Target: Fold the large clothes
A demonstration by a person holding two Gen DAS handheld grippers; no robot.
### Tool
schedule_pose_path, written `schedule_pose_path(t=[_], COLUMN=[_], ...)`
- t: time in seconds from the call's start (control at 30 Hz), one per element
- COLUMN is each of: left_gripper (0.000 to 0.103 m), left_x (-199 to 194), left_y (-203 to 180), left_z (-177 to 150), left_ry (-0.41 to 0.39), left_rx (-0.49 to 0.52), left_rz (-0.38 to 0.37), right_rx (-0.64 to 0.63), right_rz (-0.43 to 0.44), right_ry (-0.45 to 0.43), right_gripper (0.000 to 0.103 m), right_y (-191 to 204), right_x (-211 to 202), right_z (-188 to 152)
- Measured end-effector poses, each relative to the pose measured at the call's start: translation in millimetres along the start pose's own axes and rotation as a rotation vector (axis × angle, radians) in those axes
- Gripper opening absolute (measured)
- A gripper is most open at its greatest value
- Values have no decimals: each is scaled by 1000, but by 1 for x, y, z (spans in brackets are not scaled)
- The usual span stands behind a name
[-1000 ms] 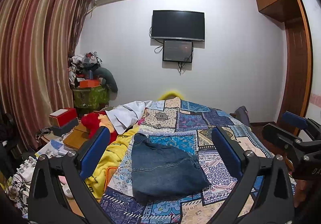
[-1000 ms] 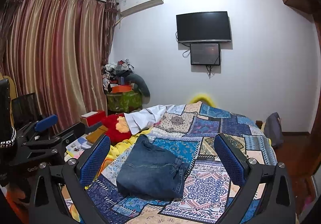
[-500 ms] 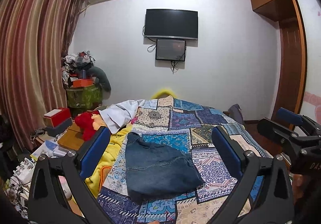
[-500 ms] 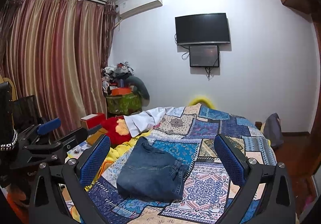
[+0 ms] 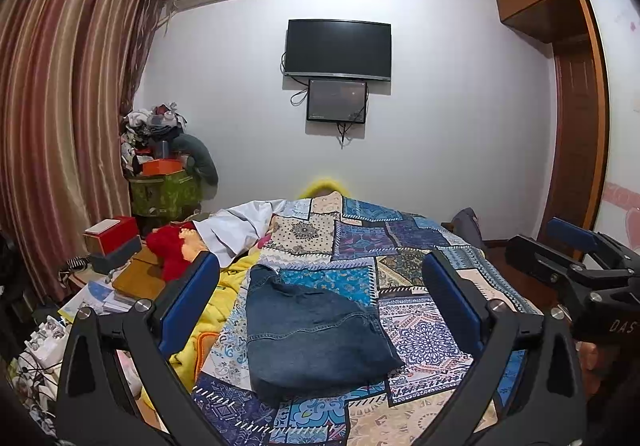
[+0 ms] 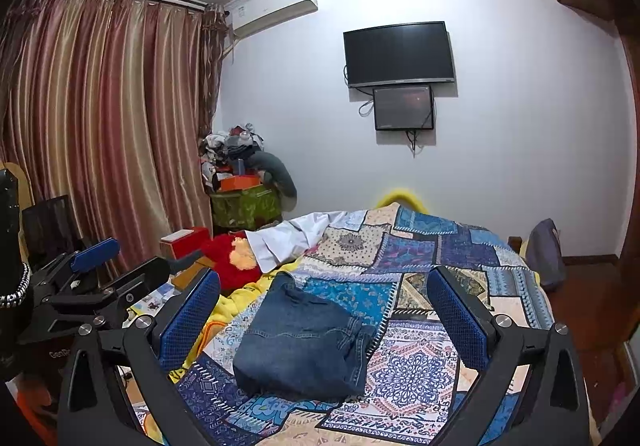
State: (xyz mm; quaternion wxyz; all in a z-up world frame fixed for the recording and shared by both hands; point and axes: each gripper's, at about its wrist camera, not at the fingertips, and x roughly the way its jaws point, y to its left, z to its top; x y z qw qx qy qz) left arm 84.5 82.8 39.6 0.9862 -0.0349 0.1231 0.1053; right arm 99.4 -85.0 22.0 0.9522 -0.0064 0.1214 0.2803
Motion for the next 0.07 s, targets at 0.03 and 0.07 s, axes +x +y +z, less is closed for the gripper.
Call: schedule_pose_path(t=[0.03,0.07], left_gripper=[102,102], left_x=[0,-1], left_y=[-1,-1], left_z=[0,0], left_ry=[1,2], left_rx=[0,0], left_rz=[-1,0], right_rx=[1,2], right_rz=[1,0], right_ry=[1,2], right_gripper=[103,103], right_y=[0,0], right_x=[0,-1], right_z=[0,-1])
